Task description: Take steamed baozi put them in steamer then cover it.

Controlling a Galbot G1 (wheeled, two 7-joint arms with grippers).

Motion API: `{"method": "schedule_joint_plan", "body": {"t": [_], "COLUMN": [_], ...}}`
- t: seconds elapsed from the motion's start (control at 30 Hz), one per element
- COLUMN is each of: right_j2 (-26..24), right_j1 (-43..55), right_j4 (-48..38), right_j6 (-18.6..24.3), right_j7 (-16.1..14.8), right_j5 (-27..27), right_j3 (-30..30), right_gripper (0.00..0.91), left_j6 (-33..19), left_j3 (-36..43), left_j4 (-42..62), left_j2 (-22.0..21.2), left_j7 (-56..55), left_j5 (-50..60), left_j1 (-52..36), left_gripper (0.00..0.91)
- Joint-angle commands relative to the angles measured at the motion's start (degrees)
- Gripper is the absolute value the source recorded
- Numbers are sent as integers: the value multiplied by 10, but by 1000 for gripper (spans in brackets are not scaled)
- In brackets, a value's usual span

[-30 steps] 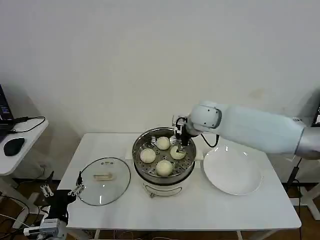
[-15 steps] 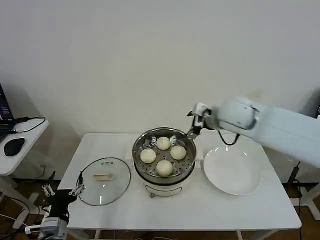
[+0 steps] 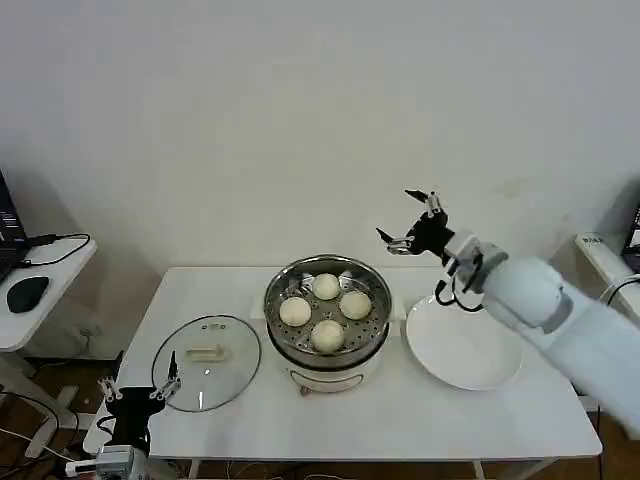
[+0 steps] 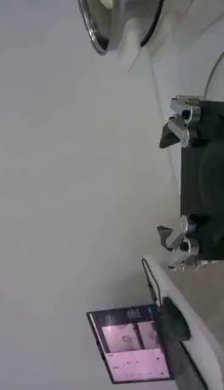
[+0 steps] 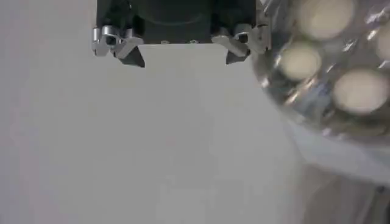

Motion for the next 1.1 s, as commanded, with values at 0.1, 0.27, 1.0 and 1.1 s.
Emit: {"method": "schedule_joint_plan", "body": {"t": [0.1,0.27,1.0,1.1], "right_j2": [327,364,421,421], "right_j1": [-539,-627,-732,-729], "right_j4": [-33,-32,35,41], "right_j6": [289,315,245,239], "right_j7": [-87,-146,-143,-139], "right_j5": [-114,-9,14,14], "right_j3": [656,690,694,695], "right_gripper": [907,907,907,907], "left_j6": [-16,19,22,22], "left_j3": [3,-11,41,56], "left_j4": [17,46,204,219], "left_j2": [-1,9,83,86], "left_j7": [-10,-20,132,137], "left_j5": [89,192,620,623], "left_j1": [-2,-11,-130,-146], "left_gripper": [907,907,907,907]}}
